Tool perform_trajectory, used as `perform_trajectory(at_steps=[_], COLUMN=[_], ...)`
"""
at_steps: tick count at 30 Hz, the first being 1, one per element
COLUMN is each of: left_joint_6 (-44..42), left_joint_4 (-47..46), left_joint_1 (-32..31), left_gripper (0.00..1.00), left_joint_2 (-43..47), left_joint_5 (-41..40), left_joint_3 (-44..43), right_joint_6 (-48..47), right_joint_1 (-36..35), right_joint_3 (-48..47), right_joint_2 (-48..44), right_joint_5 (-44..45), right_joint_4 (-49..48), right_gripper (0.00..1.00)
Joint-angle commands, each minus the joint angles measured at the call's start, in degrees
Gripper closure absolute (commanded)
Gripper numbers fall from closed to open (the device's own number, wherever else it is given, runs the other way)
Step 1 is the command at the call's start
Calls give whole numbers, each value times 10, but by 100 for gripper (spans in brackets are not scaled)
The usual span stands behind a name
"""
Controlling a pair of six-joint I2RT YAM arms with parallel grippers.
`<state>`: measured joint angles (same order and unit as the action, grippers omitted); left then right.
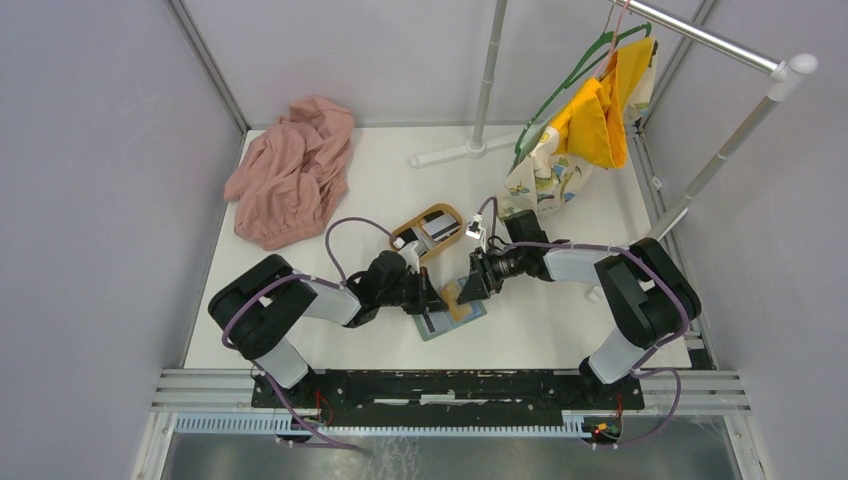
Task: Put the credit cards into the card holder
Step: Turn over the card slot in the card holder.
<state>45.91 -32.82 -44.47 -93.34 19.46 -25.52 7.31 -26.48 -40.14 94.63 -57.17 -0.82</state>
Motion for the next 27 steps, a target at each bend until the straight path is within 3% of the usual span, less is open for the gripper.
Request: perform_trajectory(at_steps=[1,8,27], left_joint_6=[3,18,-6], left_joint_4=[-29,-49,85], left_joint_1=[-2,-1,0], left_gripper=[89,73,72], left_joint_2=[4,32,111], left_joint_5=[-9,-1,-95], left_joint_3=[10,25,28], right_joint_6=[38,62,126], right_joint_1=[3,4,-37], right_joint_3=[8,14,17], right_joint_2=[-4,-1,49], right_joint_5=[-46,-75,-135], right_joint_4=[-50,-81,-186], right_gripper=[57,54,45])
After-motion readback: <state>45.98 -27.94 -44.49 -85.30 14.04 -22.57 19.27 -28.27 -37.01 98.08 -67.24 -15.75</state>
